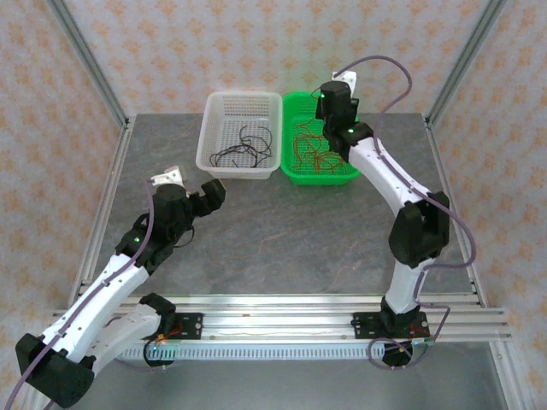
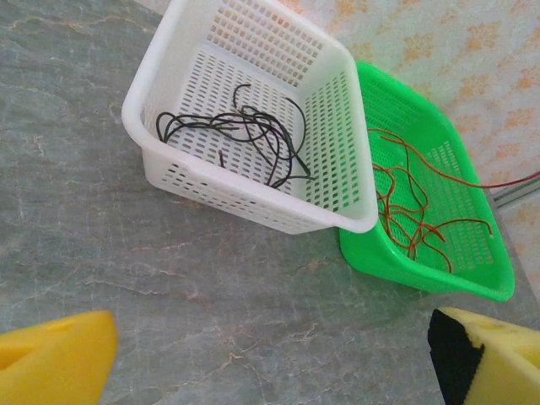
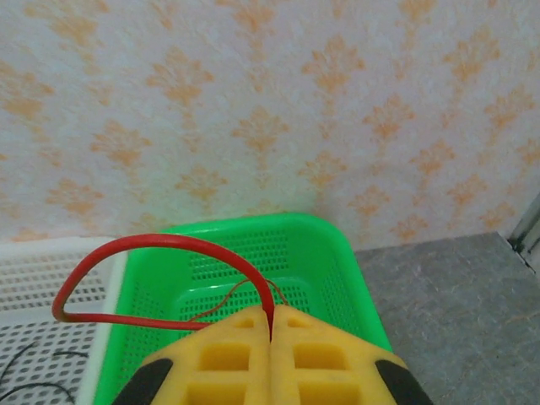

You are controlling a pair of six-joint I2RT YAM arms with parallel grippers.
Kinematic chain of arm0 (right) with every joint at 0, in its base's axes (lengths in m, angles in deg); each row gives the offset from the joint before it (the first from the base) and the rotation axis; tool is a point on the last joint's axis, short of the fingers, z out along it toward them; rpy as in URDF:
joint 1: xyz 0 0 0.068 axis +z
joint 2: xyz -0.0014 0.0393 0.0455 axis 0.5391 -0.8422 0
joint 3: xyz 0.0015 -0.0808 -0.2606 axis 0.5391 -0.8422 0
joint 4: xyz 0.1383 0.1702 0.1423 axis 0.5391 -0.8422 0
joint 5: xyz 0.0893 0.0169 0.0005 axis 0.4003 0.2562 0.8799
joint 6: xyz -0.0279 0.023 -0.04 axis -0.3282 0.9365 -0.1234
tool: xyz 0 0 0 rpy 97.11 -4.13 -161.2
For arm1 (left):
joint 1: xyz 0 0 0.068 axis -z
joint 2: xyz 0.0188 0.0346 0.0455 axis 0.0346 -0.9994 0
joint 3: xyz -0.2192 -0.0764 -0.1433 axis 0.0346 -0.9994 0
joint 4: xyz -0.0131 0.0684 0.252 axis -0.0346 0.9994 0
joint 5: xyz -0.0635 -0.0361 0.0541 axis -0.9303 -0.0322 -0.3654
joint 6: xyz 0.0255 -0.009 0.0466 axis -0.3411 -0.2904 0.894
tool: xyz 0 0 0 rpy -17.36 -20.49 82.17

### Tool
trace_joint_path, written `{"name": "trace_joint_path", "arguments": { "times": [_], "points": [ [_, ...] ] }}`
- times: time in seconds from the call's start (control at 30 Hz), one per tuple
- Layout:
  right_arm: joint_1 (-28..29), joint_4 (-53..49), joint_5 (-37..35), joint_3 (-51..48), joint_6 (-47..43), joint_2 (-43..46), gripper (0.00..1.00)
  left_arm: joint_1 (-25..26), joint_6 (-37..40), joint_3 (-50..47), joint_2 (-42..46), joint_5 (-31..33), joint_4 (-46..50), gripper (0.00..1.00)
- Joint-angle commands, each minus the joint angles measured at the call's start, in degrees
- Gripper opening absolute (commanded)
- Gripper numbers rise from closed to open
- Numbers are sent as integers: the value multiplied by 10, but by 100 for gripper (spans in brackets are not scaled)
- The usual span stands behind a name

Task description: Untangle the cables

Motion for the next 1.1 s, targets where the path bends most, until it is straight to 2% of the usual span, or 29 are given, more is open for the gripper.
{"name": "trace_joint_path", "arguments": {
  "times": [0.0,0.3,0.77,1.07],
  "points": [
    [-13,-8,-14,17,54,-31,0,2,5,-5,8,5,-21,96],
    [-20,-35,28,-30,88,-96,0,2,13,-4,7,6,-25,96],
    [-20,-66,81,-74,121,-137,0,2,43,6,7,10,-17,97],
    [-20,-88,85,-65,130,-137,35,2,64,14,-1,16,-14,97]
  ]
}}
